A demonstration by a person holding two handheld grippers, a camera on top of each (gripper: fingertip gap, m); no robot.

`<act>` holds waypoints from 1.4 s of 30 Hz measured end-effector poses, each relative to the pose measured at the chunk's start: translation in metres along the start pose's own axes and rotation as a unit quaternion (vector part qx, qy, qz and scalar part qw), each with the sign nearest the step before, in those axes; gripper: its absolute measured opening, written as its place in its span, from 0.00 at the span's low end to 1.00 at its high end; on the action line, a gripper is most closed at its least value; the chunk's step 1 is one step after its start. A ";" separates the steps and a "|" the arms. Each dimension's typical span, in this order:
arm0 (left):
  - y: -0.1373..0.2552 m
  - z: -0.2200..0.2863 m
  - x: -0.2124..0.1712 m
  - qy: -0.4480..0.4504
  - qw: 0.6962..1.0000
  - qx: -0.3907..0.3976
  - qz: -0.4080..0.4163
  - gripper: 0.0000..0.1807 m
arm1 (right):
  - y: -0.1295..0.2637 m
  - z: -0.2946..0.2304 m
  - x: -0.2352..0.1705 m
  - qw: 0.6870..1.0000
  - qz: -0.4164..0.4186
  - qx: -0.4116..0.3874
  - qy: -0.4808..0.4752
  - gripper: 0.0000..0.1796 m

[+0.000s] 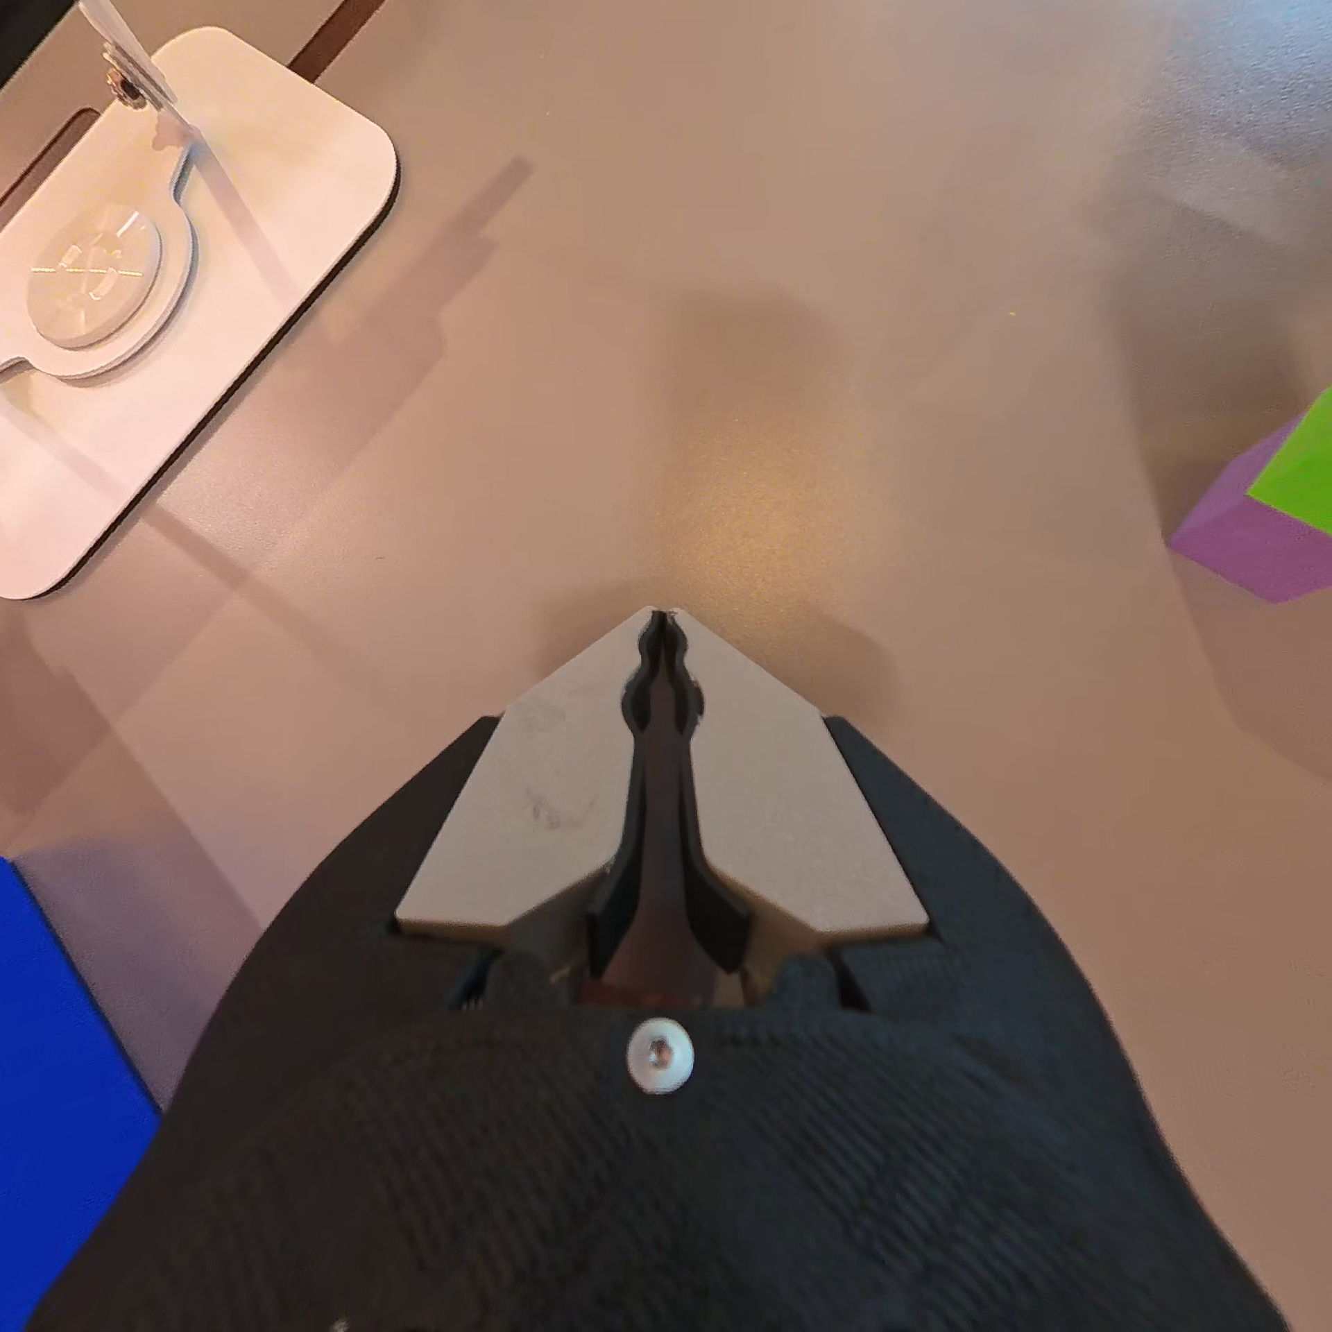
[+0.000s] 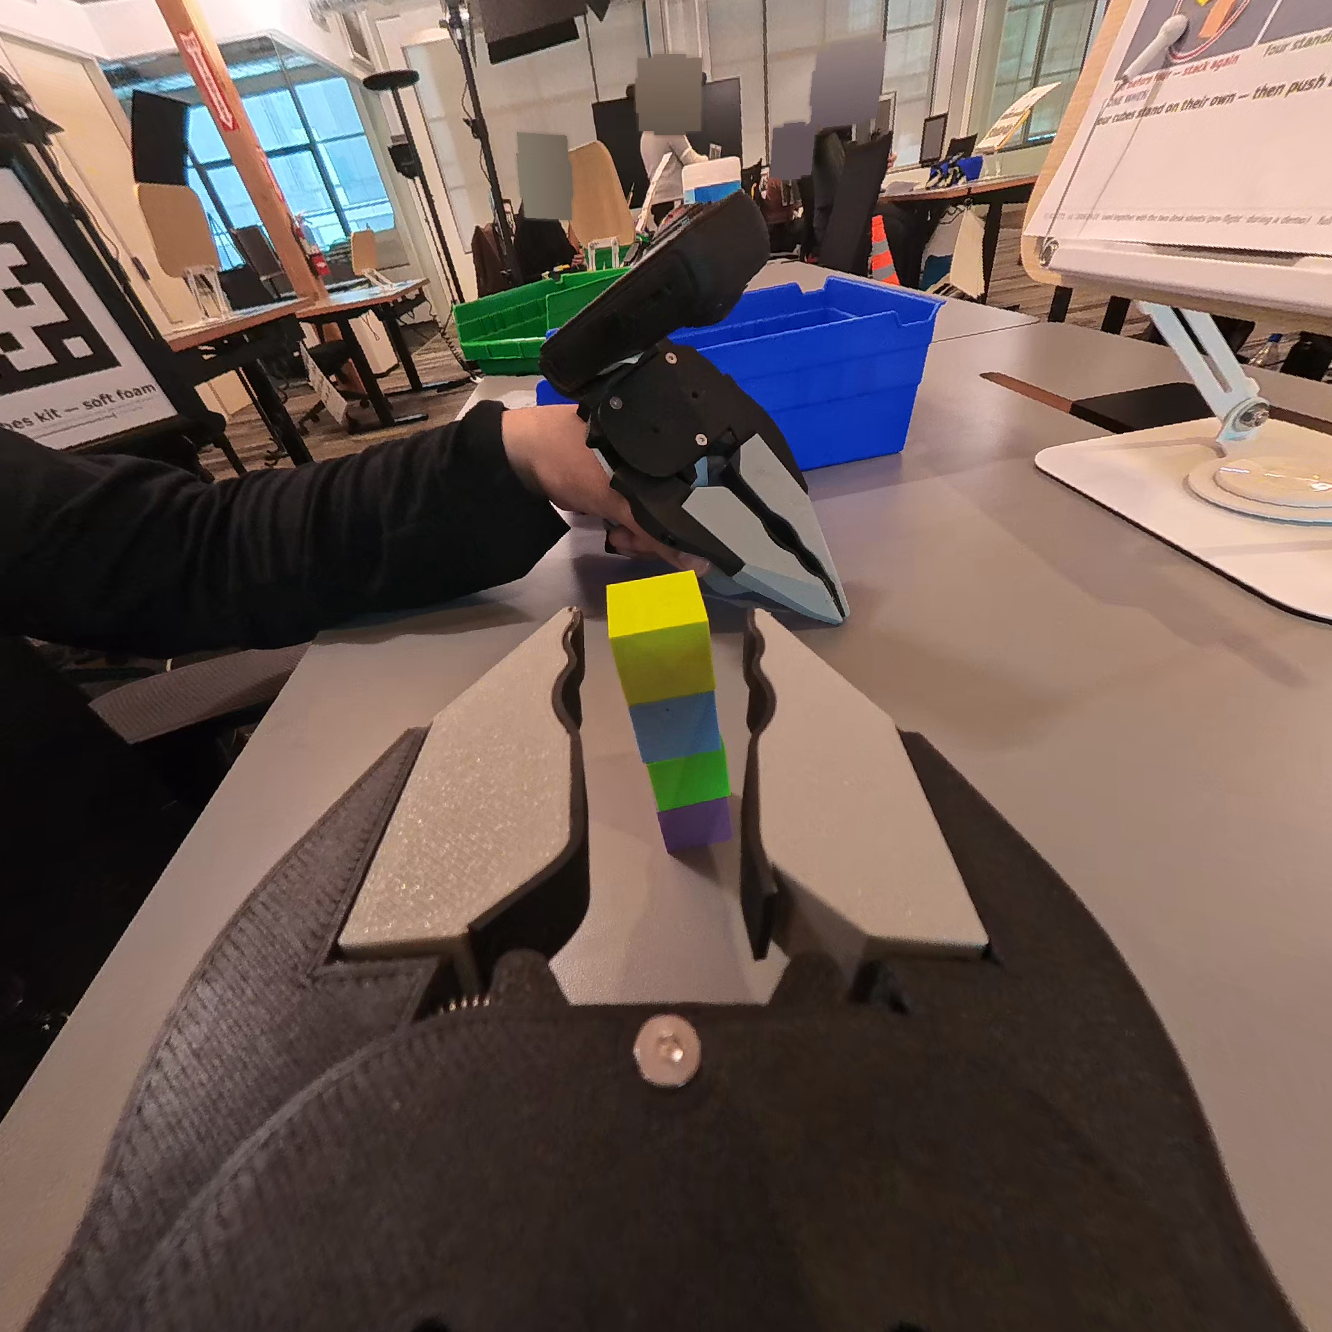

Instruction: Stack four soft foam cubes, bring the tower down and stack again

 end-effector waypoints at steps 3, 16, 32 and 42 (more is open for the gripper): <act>0.000 0.000 0.000 0.000 1.000 0.000 0.000 0.00 | 0.000 0.000 0.000 1.000 0.001 0.000 0.000 0.23; 0.000 0.000 0.000 0.000 1.000 0.000 0.000 0.00 | 0.002 0.000 0.001 1.000 0.007 0.000 -0.001 0.23; 0.000 0.000 0.000 -0.001 1.000 0.000 0.000 0.00 | 0.007 -0.003 0.005 1.000 0.023 -0.005 0.010 0.24; 0.000 0.000 0.000 -0.002 1.000 0.001 0.000 0.00 | 0.012 -0.005 0.010 0.999 0.043 -0.009 0.016 0.23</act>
Point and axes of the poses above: each gripper's, where its closed fingertips meet, y back along the fingers, x out of its top, z = x × y across the jaws, the point moved 9 cm from there along y, back along the fingers, and after that the axes turned 14 degrees about -z, right-handed, at the moved point
